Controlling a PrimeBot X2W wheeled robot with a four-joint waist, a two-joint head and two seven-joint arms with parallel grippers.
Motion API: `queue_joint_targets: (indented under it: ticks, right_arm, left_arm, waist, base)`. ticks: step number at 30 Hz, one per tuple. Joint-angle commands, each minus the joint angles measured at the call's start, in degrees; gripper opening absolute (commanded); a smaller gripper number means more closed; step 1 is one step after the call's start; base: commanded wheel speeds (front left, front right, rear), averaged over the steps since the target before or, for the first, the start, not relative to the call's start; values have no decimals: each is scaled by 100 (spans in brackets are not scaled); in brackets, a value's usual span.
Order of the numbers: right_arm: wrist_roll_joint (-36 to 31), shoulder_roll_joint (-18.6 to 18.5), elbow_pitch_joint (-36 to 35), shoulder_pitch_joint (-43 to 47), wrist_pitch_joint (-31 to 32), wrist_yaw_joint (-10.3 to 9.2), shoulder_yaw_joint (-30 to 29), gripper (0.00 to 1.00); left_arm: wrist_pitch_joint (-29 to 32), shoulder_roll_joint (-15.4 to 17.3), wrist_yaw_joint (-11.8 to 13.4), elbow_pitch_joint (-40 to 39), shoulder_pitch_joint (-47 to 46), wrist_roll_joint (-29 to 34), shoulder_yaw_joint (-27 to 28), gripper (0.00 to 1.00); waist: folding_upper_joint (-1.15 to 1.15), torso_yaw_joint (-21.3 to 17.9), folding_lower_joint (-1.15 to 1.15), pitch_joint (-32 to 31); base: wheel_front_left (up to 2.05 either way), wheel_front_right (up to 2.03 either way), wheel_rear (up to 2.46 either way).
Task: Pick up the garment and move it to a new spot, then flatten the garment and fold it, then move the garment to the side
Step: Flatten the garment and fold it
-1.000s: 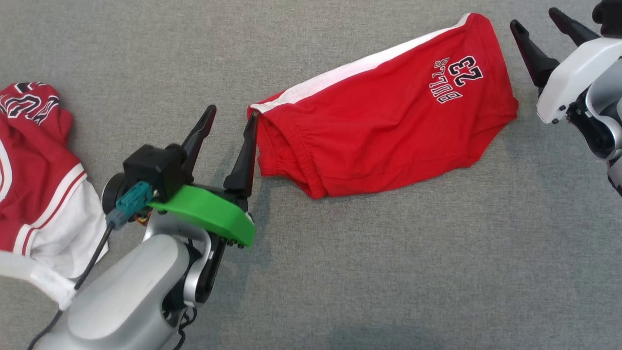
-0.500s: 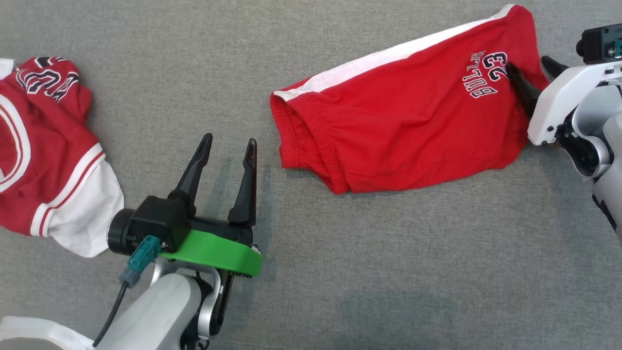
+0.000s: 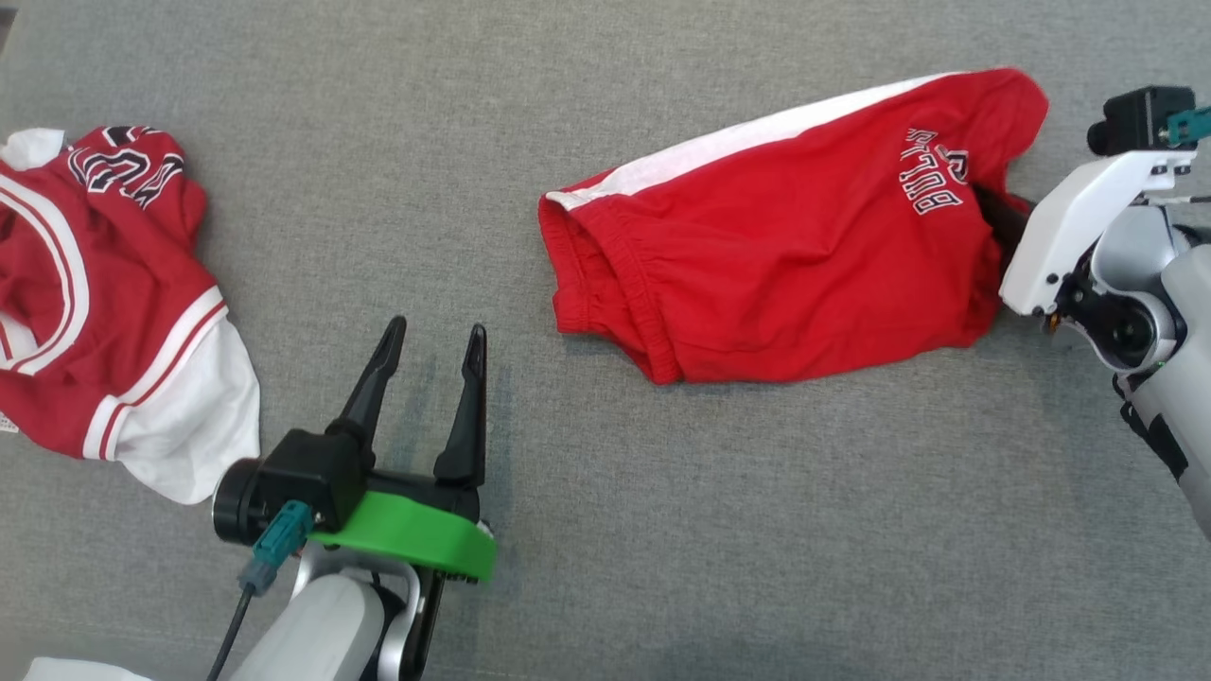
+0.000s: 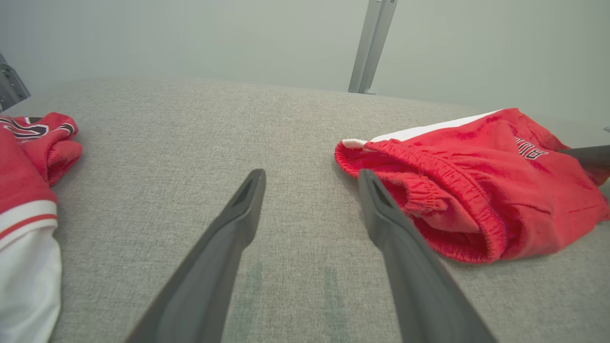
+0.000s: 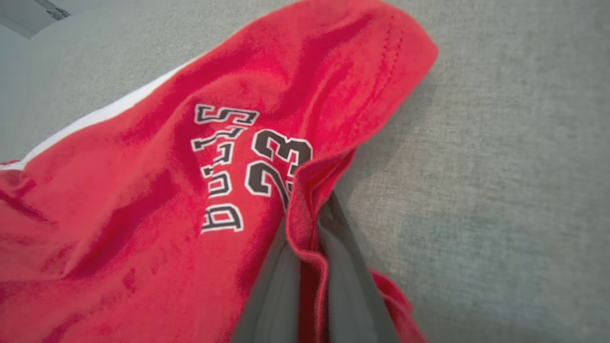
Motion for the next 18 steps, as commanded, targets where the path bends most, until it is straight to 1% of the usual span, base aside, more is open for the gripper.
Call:
queue_joint_targets:
  ticks: [1, 3, 4, 6, 7, 9, 10, 11, 14, 18]
  right_arm:
    - [237, 12, -54, 404, 176, 8, 78, 0]
    - [454, -57, -157, 600, 228, 5, 60, 0]
    - [637, -202, -228, 827, 267, 1, 22, 0]
    - [781, -377, -250, 1064, 267, 1, -65, 0]
    - [781, -377, -250, 1064, 267, 1, -65, 0]
    - [925, -555, -234, 1286, 266, 2, -189, 0]
    - [1026, -719, -177, 1494, 266, 3, -337, 0]
    - [1026, -719, -177, 1494, 266, 3, -337, 0]
    - [1130, -1014, 14, 1763, 210, 3, -611, 0]
    - [1237, -1305, 378, 1997, 35, 5, -1050, 0]
  left_arm:
    - [-18, -33, -105, 87, 240, 98, 114, 100]
    - [-17, -35, -185, 195, 437, 151, 224, 100]
    - [-17, -42, -275, 278, 645, 195, 346, 100]
    - [-17, -47, -356, 364, 845, 219, 442, 100]
    - [-17, -47, -356, 364, 845, 219, 442, 100]
    - [-18, -57, -446, 406, 1018, 238, 541, 100]
    - [-18, -71, -515, 449, 1173, 248, 644, 100]
    - [-18, -71, -515, 449, 1173, 248, 644, 100]
    - [-18, -109, -605, 495, 1353, 313, 760, 100]
    - [-16, -212, -723, 496, 1556, 440, 874, 100]
  waist:
    - [0, -241, 0, -322]
    - [0, -384, 0, -576]
    - [0, -504, 0, -829]
    - [0, -595, 0, -1059]
    - [0, -595, 0, -1059]
    - [0, -666, 0, -1228]
    - [0, -725, 0, -1364]
    - [0, -725, 0, -1364]
    - [0, -770, 0, -1477]
    - [0, -779, 0, -1541]
  base:
    - [0, 0, 0]
    - [0, 0, 0]
    - [0, 0, 0]
    - [0, 0, 0]
    - [0, 0, 0]
    - [0, 0, 0]
    - [0, 0, 0]
    - [0, 0, 0]
    - [0, 0, 0]
    - [0, 0, 0]
